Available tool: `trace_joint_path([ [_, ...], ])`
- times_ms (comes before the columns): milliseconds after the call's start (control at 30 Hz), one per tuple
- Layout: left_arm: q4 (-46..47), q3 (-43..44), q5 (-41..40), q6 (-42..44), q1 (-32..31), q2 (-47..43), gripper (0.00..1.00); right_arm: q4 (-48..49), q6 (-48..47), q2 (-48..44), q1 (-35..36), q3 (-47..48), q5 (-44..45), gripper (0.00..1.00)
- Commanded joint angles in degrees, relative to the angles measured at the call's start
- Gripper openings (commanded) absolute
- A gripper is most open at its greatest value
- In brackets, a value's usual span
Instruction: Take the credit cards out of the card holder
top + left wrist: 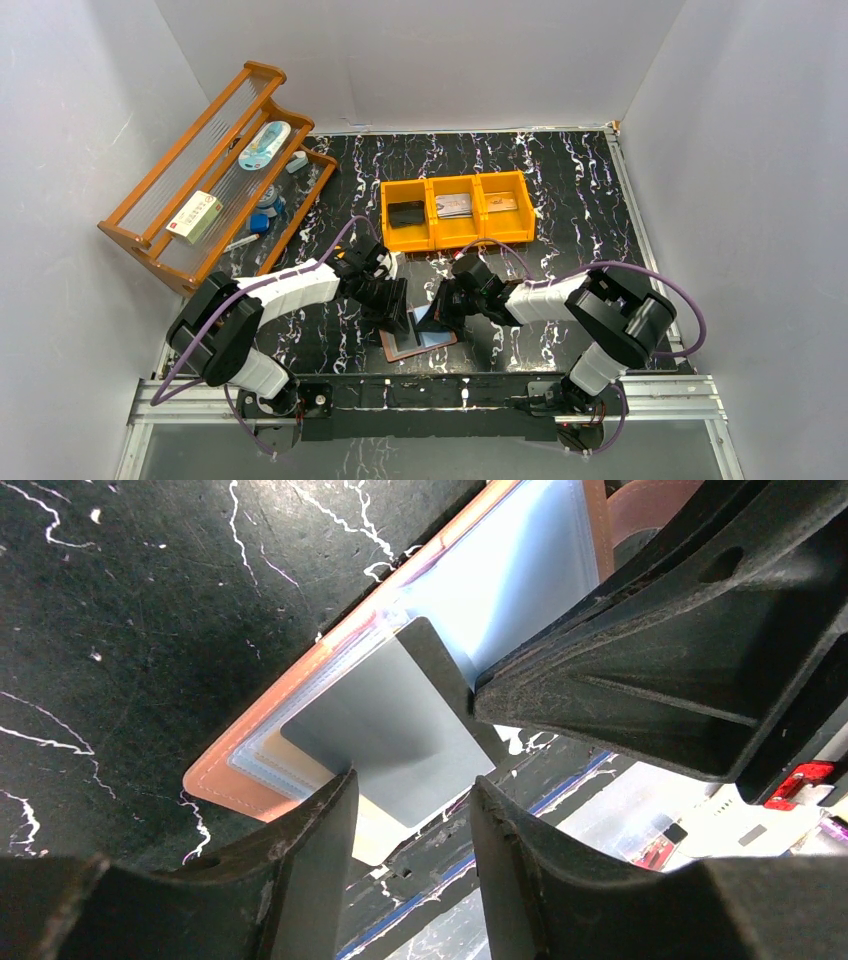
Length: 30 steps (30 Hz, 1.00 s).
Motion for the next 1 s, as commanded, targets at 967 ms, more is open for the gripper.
trace_joint_path([
  [967, -3.42, -2.48, -5.25, 2.37, -0.46, 2.50, 0.40, 4.93, 1.08, -4.09, -3.20, -4.80, -0.32, 0.05],
])
